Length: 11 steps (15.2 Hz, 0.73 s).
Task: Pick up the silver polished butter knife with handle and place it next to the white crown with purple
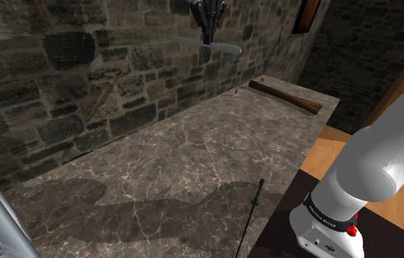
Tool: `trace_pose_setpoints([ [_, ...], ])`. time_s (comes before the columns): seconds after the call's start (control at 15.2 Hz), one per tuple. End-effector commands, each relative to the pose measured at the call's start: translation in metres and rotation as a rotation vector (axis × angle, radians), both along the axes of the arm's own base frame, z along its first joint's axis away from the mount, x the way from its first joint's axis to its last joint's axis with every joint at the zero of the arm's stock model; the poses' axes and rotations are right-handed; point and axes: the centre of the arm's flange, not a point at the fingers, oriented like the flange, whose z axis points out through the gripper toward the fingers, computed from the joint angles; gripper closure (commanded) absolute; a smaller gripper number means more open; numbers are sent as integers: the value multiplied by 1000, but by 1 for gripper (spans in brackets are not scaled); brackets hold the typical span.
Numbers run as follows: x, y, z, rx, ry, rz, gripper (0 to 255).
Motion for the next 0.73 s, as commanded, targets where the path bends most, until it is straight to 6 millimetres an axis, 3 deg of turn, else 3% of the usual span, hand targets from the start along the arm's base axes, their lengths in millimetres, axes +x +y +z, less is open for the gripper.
trace_pose_setpoints([
  [0.0,-11,21,-1,0,0,0,255],
  [0.66,-82,132,-1,0,0,0,255],
])
